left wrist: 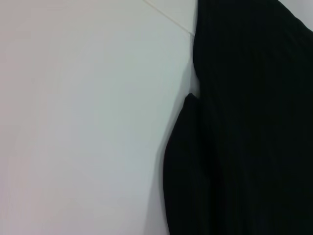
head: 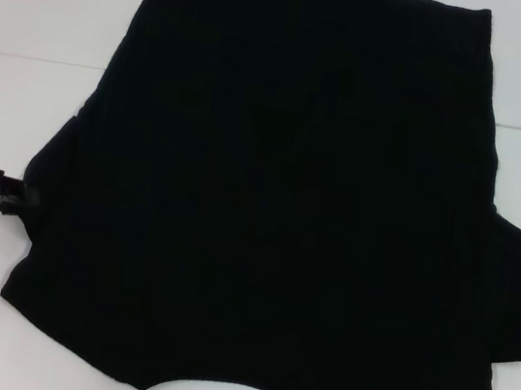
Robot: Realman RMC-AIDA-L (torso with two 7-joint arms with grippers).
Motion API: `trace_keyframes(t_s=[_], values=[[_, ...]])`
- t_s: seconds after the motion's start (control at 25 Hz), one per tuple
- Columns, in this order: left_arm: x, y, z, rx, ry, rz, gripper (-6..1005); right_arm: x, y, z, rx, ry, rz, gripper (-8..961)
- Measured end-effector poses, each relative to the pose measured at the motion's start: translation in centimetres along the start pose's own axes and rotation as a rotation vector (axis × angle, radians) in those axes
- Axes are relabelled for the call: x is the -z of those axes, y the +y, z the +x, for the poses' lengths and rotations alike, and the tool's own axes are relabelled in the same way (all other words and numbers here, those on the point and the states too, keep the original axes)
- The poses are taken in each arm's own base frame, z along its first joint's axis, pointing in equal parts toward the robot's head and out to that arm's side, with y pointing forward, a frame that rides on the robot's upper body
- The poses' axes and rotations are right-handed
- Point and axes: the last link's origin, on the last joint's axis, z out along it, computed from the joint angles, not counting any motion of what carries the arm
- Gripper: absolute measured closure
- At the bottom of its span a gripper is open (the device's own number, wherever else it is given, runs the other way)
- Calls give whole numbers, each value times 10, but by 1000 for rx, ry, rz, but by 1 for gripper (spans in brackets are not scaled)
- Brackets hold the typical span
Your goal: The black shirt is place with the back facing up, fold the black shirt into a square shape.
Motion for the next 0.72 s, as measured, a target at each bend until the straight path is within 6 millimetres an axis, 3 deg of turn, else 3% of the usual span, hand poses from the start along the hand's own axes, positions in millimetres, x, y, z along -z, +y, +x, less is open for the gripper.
trace_keyframes(t_s=[0.72], values=[[10, 5, 6, 4, -3, -30, 959, 4, -6, 2, -13, -5, 6, 68]])
